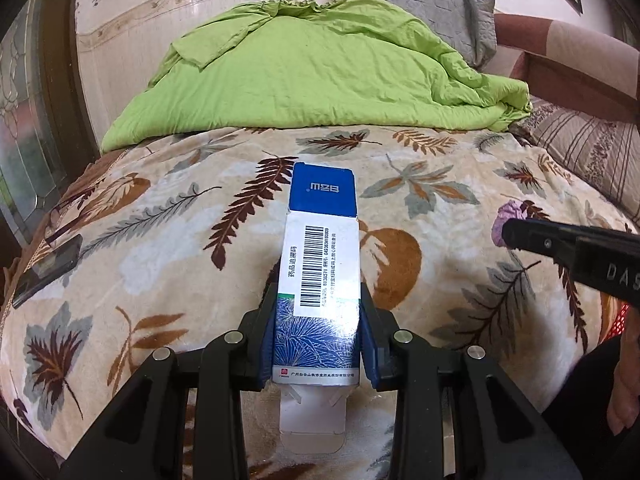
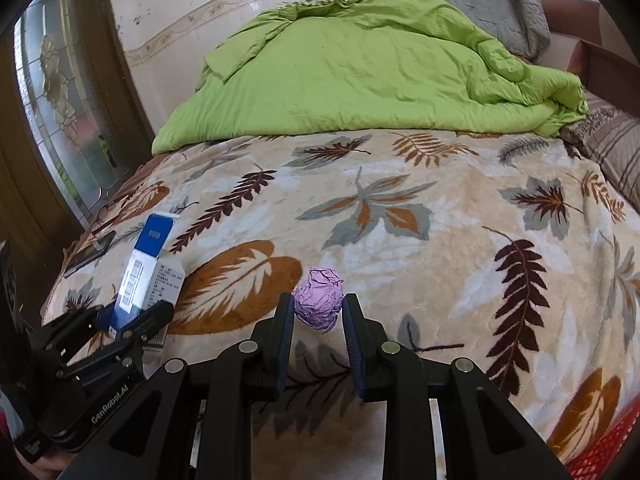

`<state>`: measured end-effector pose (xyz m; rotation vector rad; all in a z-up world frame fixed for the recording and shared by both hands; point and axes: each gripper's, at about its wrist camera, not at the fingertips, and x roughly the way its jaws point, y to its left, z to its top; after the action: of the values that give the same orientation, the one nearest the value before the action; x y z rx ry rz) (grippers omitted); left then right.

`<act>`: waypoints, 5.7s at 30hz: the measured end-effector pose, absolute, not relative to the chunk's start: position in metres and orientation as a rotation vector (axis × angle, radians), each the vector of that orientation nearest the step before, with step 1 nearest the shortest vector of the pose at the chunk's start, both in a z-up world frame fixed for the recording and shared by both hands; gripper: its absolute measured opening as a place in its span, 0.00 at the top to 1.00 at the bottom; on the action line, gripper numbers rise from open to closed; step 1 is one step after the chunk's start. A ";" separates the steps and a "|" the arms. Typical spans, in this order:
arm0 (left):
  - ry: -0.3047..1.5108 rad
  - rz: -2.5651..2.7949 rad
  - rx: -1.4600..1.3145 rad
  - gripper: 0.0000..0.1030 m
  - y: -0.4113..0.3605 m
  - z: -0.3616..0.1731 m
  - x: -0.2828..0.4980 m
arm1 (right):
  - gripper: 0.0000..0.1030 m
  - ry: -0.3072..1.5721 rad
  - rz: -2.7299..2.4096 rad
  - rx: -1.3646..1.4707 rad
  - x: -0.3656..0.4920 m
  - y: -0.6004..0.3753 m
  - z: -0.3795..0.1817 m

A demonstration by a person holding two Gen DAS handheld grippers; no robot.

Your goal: Collect trash

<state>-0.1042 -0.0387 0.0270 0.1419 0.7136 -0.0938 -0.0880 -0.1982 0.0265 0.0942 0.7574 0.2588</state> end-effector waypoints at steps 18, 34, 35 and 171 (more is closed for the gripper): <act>0.724 -0.111 0.137 0.67 -0.040 0.021 -0.102 | 0.74 0.761 0.257 0.085 -0.086 -0.196 0.025; 0.713 -0.238 0.120 0.67 -0.062 0.034 -0.114 | 0.74 0.760 0.254 0.172 -0.106 -0.213 0.034; 0.710 -0.254 0.117 0.67 -0.065 0.036 -0.116 | 0.74 0.757 0.249 0.182 -0.111 -0.217 0.036; 0.625 -0.354 0.319 0.00 -0.170 0.086 -0.167 | 0.00 0.689 -0.759 0.146 -0.282 -0.335 0.108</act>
<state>-0.1666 -0.1703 0.0865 0.3192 0.6252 -0.3543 -0.2817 -0.3351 0.1077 0.1458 0.6885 -0.7591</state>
